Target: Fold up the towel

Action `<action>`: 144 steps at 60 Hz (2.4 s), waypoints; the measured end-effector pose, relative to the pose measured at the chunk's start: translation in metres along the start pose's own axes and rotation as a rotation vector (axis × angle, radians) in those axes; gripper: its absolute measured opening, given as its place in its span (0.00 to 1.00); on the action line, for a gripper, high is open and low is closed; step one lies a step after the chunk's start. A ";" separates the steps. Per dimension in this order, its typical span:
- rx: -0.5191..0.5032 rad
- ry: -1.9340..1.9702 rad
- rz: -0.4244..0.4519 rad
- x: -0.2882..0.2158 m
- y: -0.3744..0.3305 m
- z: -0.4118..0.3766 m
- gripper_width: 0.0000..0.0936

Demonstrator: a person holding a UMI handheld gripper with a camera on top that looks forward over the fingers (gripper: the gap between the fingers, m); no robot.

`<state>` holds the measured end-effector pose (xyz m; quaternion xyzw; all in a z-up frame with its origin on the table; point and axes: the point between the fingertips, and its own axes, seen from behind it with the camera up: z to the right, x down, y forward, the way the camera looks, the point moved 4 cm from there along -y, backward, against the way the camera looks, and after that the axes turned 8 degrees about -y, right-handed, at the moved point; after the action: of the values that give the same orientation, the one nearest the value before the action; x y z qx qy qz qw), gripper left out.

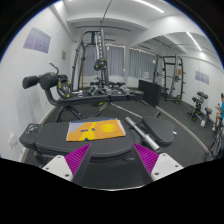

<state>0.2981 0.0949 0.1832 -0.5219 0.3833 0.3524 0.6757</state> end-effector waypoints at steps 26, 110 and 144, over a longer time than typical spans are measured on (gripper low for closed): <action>-0.236 -0.096 0.015 -0.017 0.037 -0.165 0.90; -0.294 -0.032 0.000 -0.109 0.256 -0.228 0.02; -0.085 -0.081 -0.134 -0.034 0.323 -0.060 0.92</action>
<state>-0.0092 0.1003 0.0627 -0.5596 0.3046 0.3432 0.6901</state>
